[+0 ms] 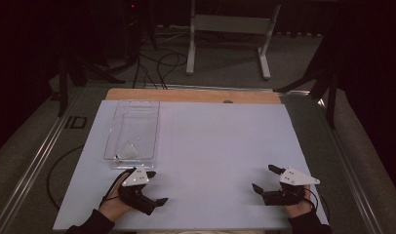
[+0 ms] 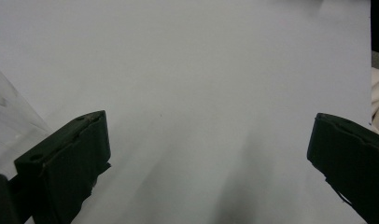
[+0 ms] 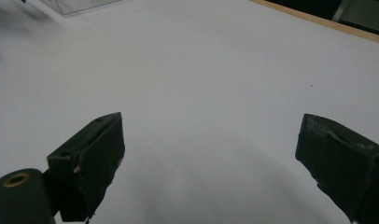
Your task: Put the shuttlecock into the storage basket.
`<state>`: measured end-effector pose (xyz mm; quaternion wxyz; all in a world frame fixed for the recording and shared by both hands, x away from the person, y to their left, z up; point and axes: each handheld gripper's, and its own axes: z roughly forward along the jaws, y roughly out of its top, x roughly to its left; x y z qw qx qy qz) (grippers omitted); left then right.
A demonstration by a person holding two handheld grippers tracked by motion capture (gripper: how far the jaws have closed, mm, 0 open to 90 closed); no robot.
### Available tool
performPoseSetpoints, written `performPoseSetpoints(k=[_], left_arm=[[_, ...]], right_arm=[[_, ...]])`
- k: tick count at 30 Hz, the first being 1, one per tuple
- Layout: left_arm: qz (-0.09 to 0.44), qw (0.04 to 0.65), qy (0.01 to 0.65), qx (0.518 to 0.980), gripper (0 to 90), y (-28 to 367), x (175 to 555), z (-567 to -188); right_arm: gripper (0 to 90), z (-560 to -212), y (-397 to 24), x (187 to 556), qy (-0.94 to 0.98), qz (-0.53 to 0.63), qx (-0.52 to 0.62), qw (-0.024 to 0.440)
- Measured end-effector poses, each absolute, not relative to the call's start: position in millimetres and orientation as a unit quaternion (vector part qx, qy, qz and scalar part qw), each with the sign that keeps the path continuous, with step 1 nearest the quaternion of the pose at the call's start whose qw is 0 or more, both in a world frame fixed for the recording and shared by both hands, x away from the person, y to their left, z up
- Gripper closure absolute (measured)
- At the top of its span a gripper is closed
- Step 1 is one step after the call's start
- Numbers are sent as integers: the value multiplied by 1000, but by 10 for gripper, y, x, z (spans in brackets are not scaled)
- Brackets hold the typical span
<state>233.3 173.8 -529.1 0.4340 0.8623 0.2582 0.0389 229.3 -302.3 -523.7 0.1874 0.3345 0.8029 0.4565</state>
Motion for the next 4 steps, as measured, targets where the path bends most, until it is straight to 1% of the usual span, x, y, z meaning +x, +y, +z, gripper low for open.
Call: performPoseSetpoints(k=[4], left_arm=[[40, 434, 258, 862, 1, 1735, 2333, -5286]], right_arm=[[83, -5237, -3023, 2296, 803, 457, 335, 187]])
